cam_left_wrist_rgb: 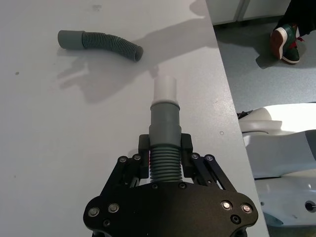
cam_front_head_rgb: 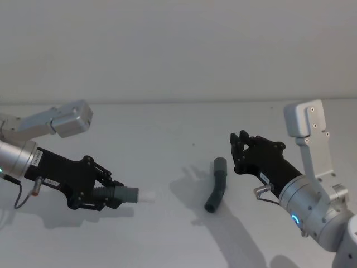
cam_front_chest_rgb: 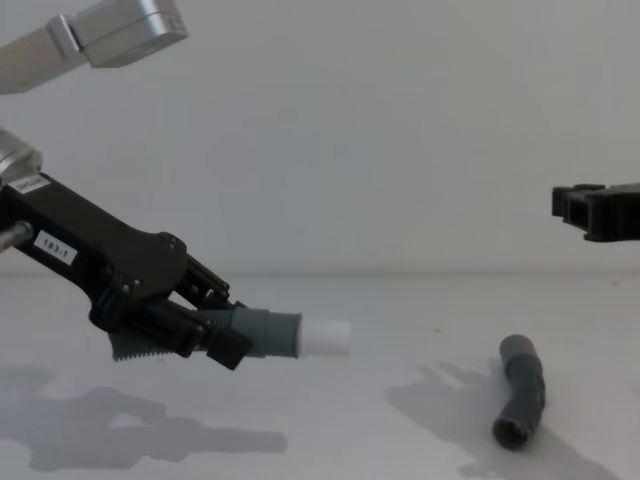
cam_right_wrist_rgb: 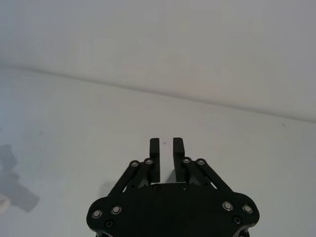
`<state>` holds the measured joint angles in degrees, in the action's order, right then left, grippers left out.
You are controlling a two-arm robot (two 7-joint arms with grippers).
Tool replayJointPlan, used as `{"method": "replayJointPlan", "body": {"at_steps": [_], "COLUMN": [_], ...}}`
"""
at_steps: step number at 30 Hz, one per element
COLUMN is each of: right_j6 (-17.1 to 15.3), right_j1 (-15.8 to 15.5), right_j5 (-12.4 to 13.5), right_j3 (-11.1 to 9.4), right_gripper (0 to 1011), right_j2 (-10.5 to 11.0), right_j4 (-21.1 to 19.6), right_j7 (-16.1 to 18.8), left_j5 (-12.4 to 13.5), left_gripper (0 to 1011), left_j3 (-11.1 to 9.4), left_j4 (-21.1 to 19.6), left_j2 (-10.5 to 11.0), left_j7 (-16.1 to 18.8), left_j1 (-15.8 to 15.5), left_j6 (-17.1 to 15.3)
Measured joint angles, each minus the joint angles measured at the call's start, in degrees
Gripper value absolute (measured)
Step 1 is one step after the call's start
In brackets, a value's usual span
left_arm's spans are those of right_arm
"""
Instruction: Use both hands to pick up one end of the pipe from the table, align the ends, and insert them.
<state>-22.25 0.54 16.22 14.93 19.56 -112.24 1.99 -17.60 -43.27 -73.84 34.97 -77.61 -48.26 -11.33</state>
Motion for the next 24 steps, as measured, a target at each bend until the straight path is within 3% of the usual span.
{"method": "replayJointPlan", "body": {"at_steps": [13, 24], "right_j6": [-10.3, -15.3], "right_j1": [-1.3, -0.8], "right_j5": [0.6, 1.0], "right_j3": [-0.1, 0.6], "right_gripper": [544, 867], "right_j2": [0.2, -0.7], "right_j4": [-5.1, -5.1], "right_j7": [-0.5, -0.4], "left_j5": [0.0, 0.0], "left_gripper": [329, 329], "left_j3": [0.0, 0.0], "left_j4": [0.1, 0.1], "left_j2": [0.0, 0.0], "left_j7": [0.0, 0.0], "left_j1": [-0.1, -0.1], "left_j6": [0.1, 0.1]}}
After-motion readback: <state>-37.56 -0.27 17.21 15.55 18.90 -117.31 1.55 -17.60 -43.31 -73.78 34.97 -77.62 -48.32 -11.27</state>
